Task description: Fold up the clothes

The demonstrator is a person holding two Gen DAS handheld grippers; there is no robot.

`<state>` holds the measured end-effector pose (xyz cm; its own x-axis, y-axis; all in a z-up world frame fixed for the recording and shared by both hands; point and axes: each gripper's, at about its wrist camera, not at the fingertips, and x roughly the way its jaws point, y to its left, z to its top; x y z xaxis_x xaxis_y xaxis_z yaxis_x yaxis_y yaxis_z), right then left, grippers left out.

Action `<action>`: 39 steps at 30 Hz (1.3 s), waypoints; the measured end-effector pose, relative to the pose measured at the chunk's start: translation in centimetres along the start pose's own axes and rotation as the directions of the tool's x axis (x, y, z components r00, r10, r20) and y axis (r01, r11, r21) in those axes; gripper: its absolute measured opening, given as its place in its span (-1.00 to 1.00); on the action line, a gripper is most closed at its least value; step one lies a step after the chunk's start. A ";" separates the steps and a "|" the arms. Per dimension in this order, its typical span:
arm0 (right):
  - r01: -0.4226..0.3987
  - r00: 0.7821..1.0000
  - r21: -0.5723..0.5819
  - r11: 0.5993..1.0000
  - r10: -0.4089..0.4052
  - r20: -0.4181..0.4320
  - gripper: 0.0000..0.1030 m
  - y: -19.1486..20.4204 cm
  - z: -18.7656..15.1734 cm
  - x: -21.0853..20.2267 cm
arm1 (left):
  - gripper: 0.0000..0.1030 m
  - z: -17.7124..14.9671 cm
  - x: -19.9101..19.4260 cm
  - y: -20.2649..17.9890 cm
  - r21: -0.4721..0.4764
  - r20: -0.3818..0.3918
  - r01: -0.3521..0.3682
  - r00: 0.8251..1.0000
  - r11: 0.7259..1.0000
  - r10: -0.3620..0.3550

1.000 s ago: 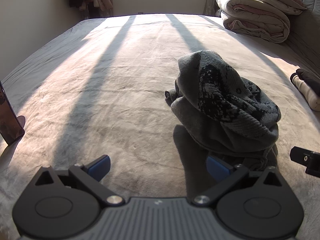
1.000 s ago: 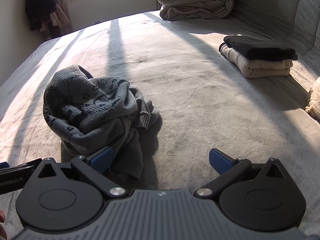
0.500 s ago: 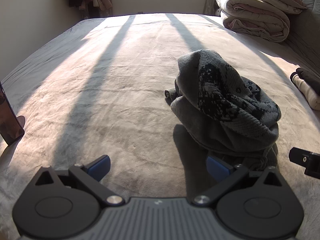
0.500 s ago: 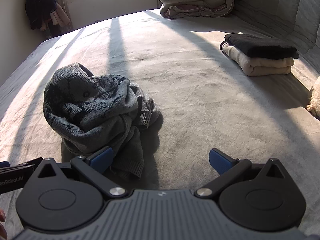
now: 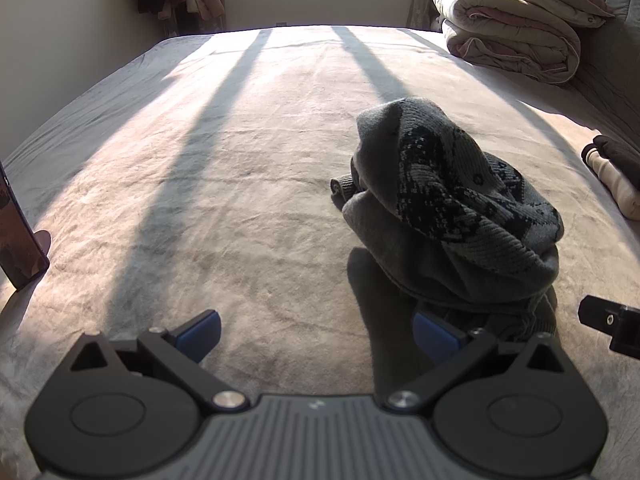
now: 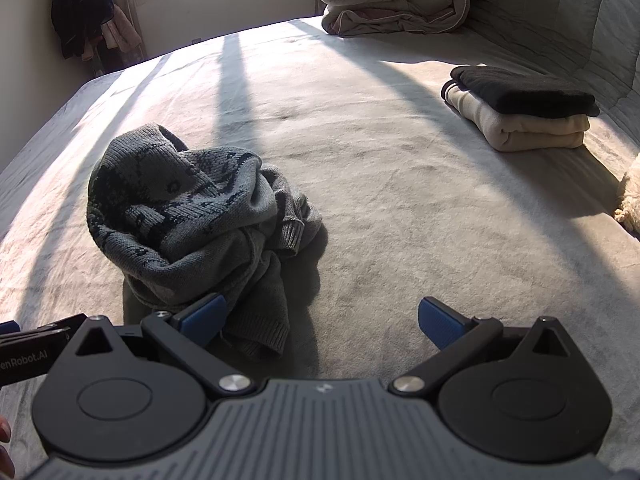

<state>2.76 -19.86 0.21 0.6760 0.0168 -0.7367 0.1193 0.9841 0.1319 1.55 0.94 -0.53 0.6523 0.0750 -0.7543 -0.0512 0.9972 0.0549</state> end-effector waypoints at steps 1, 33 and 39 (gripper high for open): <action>0.000 1.000 0.000 1.000 0.000 0.000 1.00 0.0 0.0 0.0 | 0.99 0.0 0.0 0.0 0.000 0.000 0.000 1.000 1.000 0.000; 0.002 1.000 0.013 1.000 -0.002 0.019 1.00 -0.1 0.3 -0.2 | 0.99 0.4 0.2 0.5 -0.057 -0.010 0.007 1.000 0.998 -0.007; -0.124 0.989 0.011 0.992 0.122 0.087 1.00 -0.2 0.9 -0.9 | 0.99 0.9 1.0 2.1 -0.103 -0.050 0.102 0.993 0.989 -0.107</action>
<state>2.81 -20.19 1.41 0.7464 0.1214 -0.6543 0.0427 0.9724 0.2292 2.73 3.10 -0.61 0.6157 -0.0325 -0.7873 -0.0625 0.9940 -0.0899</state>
